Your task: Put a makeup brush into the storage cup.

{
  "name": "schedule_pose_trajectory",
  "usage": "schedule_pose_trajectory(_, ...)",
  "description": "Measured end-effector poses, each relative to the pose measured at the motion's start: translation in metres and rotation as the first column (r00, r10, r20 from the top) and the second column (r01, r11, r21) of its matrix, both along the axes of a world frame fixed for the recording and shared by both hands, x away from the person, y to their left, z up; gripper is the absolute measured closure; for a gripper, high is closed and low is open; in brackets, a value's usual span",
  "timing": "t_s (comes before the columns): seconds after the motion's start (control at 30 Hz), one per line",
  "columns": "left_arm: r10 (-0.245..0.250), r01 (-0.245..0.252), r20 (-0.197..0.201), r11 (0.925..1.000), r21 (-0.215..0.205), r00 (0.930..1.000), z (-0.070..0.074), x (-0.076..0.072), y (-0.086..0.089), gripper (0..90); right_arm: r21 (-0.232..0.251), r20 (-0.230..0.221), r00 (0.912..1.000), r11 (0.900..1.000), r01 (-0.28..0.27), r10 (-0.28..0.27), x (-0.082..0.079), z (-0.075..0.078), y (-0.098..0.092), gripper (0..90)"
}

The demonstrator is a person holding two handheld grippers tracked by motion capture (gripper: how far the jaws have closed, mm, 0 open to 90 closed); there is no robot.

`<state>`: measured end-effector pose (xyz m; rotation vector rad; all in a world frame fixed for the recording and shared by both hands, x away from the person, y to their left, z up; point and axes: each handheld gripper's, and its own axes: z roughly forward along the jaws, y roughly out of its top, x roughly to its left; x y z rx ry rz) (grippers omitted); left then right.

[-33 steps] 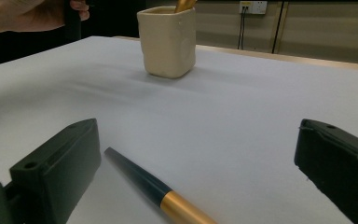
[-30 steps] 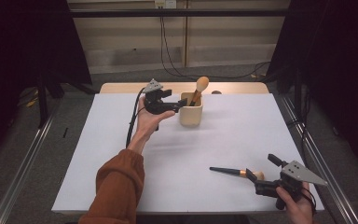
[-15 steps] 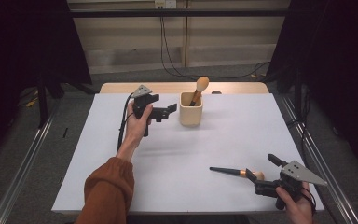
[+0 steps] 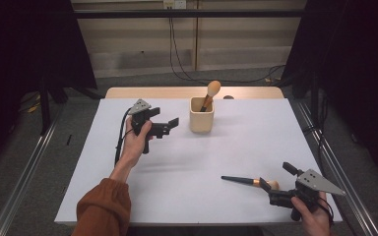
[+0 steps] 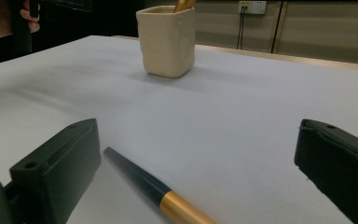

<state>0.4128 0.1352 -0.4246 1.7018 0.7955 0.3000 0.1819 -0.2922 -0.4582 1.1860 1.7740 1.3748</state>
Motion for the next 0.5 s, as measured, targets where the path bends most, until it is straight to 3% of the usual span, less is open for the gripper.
schedule_pose_trajectory(0.3,0.004,-0.005,0.052,0.9999,0.014,0.9986,0.003,-0.019,0.02,2.8,-0.001,0.001,1.0,1.0,0.005,-0.005,0.0,0.0,0.0,0.0)
schedule_pose_trajectory(0.5,0.01,-0.011,0.055,0.9998,0.016,0.9984,-0.001,-0.032,0.035,2.6,0.005,-0.002,1.0,1.0,0.007,-0.007,0.0,0.0,0.0,0.0)
